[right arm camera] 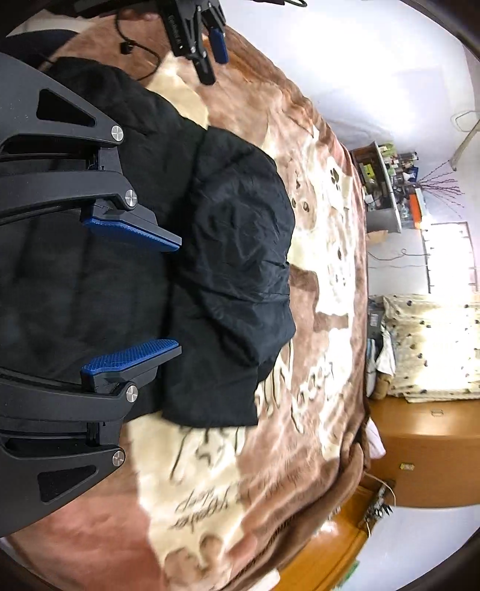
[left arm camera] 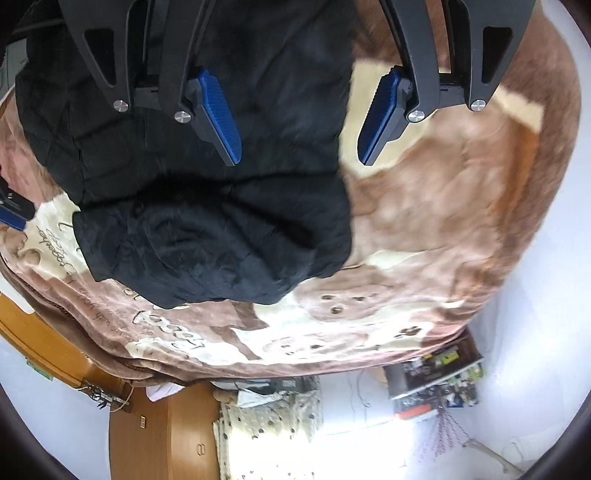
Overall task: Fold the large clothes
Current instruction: 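Grasp the jacket edge with the left tool while the right tool grasps it too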
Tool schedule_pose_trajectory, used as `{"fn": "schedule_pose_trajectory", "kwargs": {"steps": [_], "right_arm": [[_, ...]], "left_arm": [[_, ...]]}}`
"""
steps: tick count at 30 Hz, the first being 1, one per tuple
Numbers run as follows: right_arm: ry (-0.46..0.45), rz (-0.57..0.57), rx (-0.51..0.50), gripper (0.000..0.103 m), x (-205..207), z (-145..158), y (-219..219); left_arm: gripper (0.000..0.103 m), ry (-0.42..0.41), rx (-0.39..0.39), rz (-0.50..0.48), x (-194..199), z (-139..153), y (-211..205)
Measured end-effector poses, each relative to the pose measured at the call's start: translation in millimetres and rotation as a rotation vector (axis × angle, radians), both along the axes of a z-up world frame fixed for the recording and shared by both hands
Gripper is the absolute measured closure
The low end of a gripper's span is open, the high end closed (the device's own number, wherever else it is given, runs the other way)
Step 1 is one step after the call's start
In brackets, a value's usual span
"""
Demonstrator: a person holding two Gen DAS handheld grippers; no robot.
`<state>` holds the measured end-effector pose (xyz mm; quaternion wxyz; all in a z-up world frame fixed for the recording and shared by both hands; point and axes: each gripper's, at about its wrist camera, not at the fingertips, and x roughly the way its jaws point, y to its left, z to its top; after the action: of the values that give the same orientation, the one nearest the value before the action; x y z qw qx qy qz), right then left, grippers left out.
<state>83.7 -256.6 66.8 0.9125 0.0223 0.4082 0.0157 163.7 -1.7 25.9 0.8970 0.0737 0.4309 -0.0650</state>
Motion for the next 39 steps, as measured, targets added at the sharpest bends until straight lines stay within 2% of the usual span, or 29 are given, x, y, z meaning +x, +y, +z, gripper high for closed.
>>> {"fn": "schedule_pose_trajectory", "kwargs": {"steps": [3, 7, 9, 14, 19, 22, 27, 36, 39], "right_arm": [[-0.010, -0.014, 0.033, 0.052, -32, 8, -4], [-0.019, -0.027, 0.001, 0.047, -75, 11, -9], [0.001, -0.031, -0.005, 0.044, -89, 5, -17], [0.091, -0.105, -0.021, 0.043, -122, -28, -42], [0.172, -0.151, -0.062, 0.038, -133, -65, -64], [0.223, -0.164, -0.052, 0.033, -132, -85, -76], [0.292, -0.198, -0.044, 0.027, -124, -113, -98], [0.354, -0.193, 0.060, 0.026, -110, -140, -114], [0.381, -0.205, 0.112, 0.027, -111, -144, -114]], "left_arm": [[0.038, -0.016, -0.021, 0.011, -36, 15, 17], [0.036, -0.045, -0.018, 0.020, -77, 25, 38], [0.032, -0.037, -0.014, 0.022, -95, 21, 50], [0.031, 0.052, -0.017, 0.017, -122, -14, 68], [0.031, 0.155, 0.007, 0.009, -129, -59, 65], [0.031, 0.171, 0.031, -0.006, -128, -78, 57], [0.031, 0.265, -0.004, 0.042, -114, -112, 58], [0.031, 0.330, -0.035, 0.028, -109, -133, 47], [0.034, 0.356, -0.091, 0.042, -109, -137, 52]]}}
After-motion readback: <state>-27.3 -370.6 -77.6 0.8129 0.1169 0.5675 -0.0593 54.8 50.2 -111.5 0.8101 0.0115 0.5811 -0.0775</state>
